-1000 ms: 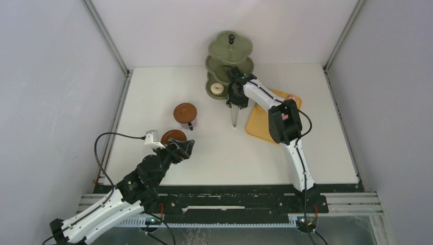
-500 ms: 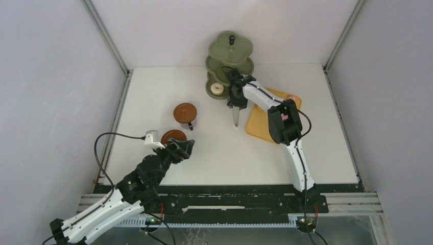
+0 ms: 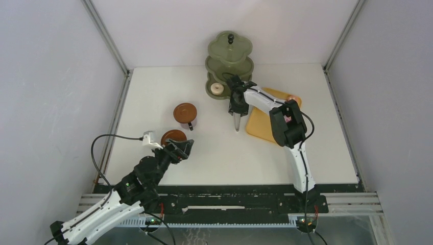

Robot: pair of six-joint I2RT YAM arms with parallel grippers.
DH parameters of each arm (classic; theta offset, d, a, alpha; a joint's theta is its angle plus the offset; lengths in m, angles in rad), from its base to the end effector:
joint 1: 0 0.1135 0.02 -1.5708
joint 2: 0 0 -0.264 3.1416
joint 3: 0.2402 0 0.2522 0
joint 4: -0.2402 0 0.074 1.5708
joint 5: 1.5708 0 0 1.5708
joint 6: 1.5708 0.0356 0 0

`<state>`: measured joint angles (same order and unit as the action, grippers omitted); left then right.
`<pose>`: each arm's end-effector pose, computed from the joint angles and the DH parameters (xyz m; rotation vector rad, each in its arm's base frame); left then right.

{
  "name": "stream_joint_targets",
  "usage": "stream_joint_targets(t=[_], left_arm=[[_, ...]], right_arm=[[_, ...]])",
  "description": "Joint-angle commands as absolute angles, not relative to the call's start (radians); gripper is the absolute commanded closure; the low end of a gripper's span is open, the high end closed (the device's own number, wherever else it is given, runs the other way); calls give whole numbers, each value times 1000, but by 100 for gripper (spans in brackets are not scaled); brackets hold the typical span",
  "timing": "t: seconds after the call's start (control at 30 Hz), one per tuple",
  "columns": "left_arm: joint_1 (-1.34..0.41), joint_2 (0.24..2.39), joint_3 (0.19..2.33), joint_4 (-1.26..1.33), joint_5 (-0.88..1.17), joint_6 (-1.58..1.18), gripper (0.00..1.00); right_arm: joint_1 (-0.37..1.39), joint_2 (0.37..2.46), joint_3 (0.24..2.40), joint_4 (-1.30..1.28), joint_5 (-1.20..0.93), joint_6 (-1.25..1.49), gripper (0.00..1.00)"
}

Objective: Serve the afternoon tea
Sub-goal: Place the desert on the desert table.

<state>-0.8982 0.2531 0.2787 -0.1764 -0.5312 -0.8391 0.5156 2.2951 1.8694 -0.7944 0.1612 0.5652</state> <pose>0.0834 -0.0758 0.2301 -0.3524 1.7373 -0.8294 0.4207 0.2318 0.1622 0.1079 2.7567 0.0604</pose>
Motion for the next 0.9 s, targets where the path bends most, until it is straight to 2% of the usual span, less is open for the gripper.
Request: stream_joint_targets(t=[0.0,0.53,0.87], left_arm=[[-900,241,323,-167,-510,-842,11],[-900,253,333,-167,-513,-830,11],[-900,237,340,-193,-519,-818,11]], right_arm=[[535,2242,1816,-827,149,583,47],[558,2145,1684,-777,159,596,48],[637,2026,1545,-740,180,605,50]])
